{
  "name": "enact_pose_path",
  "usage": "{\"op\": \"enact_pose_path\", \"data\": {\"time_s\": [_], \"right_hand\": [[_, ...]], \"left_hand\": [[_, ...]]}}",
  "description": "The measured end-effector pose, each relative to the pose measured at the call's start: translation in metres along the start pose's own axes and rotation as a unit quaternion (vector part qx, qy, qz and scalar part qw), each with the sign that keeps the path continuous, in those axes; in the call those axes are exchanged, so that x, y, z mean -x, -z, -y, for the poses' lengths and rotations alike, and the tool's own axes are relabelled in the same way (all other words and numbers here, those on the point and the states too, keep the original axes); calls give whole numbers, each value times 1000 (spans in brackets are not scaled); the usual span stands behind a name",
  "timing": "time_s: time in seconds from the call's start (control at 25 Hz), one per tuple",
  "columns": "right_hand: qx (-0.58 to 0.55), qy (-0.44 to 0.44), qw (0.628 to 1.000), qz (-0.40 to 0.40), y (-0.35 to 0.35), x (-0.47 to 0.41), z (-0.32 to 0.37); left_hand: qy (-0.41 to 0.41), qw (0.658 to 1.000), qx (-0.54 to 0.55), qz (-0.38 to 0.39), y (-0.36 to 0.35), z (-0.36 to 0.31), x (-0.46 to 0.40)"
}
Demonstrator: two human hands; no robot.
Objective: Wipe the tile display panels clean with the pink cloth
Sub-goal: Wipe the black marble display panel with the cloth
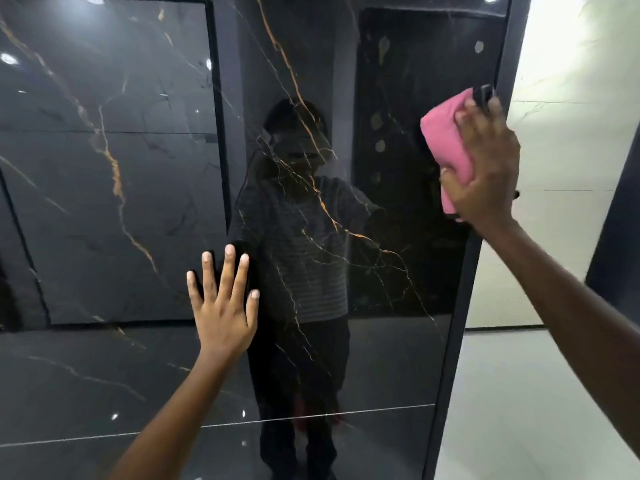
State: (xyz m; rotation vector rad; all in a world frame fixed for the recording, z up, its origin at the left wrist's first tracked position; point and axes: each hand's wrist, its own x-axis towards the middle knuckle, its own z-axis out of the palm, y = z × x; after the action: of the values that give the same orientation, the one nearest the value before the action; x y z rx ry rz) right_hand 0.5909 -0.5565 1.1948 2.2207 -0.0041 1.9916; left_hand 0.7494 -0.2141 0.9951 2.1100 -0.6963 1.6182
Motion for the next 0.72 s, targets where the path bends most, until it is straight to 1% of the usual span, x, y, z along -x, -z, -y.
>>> {"op": "enact_pose_path", "data": {"time_s": [0.08, 0.12, 0.16, 0.2, 0.24, 0.28, 0.32, 0.36, 0.4, 0.44, 0.48, 0.52, 0.56, 0.64, 0.68, 0.72], "right_hand": [[0, -10, 1000, -16, -17, 52, 25], [3, 11, 1000, 7, -27, 92, 53], [5, 62, 996, 58, -36, 138, 86], [-1, 148, 981, 129, -45, 185, 118], [-10, 259, 947, 190, -50, 226, 146], [-19, 359, 902, 240, -50, 253, 169], [-19, 417, 869, 267, -49, 264, 177], [-28, 434, 860, 267, -46, 256, 173], [-43, 408, 878, 246, -42, 232, 159], [-39, 348, 911, 216, -35, 204, 139], [-26, 267, 946, 184, -26, 171, 113], [-8, 191, 971, 143, -16, 139, 79], [5, 125, 987, 100, -8, 113, 46], [-13, 25, 999, 45, -5, 104, 11], [-7, -14, 999, 34, -10, 123, 14], [8, -40, 998, 40, -19, 158, 26]], "left_hand": [[-1, 1000, -3, -7, -6, 4, 4], [-3, 1000, -6, -13, -5, 3, 4], [-4, 1000, -7, -16, -5, 1, 4], [-3, 1000, -4, -12, -4, 1, 4], [-4, 1000, -3, -11, -2, 2, 2], [-4, 1000, -2, -10, 1, 2, -1], [4, 1000, 11, -4, 3, 1, -2], [17, 999, 34, 3, 6, 0, 1], [27, 998, 56, 10, 10, -3, 9], [30, 997, 70, 16, 11, -6, 24], [27, 997, 73, 26, 10, -8, 43], [19, 997, 66, 41, 6, -8, 62], [9, 997, 51, 54, 0, -5, 77], [-9, 999, 17, 46, -16, 3, 92], [-13, 999, 8, 33, -21, 5, 94], [-15, 1000, 1, 20, -26, 6, 94]]}}
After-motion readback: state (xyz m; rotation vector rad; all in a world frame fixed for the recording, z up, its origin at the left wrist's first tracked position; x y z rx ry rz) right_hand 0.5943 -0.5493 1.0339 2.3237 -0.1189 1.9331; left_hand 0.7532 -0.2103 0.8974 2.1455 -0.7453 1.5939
